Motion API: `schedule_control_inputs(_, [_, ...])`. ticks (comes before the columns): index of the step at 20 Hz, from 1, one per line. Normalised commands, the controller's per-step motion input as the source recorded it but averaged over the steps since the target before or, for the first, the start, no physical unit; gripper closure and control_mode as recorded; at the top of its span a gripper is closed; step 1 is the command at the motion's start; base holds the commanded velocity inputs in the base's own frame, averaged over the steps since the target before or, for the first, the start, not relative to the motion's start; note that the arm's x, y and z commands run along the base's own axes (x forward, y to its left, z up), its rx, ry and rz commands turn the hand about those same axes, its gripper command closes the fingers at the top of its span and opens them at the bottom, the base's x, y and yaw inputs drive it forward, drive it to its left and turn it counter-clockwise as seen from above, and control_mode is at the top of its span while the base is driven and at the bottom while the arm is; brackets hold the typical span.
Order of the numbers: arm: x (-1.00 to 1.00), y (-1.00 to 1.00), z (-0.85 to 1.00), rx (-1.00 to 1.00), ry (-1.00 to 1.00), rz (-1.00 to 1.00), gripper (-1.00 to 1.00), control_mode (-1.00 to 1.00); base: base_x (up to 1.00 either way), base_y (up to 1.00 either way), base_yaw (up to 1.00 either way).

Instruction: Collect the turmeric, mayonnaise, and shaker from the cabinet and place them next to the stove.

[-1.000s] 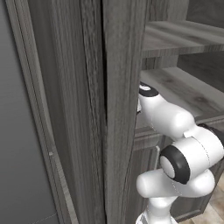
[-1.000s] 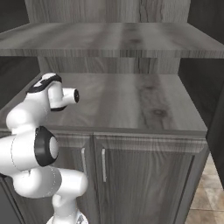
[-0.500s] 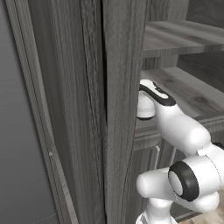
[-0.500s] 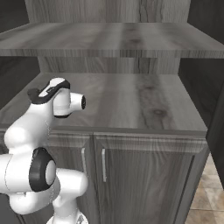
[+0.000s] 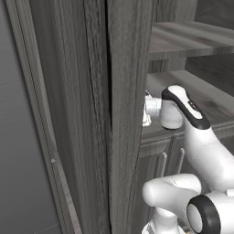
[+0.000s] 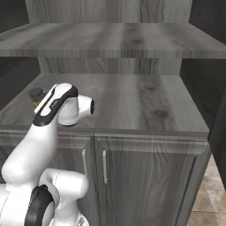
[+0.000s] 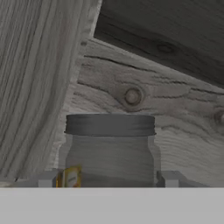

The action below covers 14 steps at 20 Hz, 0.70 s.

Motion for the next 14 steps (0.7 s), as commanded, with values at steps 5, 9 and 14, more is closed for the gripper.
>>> schedule_control_inputs(5, [-0.57, -0.5, 0.17, 0.03, 0.0, 0.0, 1.0, -1.0, 0.0, 0.0, 0.0])
schedule_control_inputs(9, [-0.6, -0.62, 0.1, 0.04, 0.0, 0.0, 1.0, -1.0, 0.0, 0.0, 0.0])
schedule_control_inputs(14, [-0.63, -0.65, 0.15, 0.03, 0.0, 0.0, 1.0, -1.0, 0.0, 0.0, 0.0])
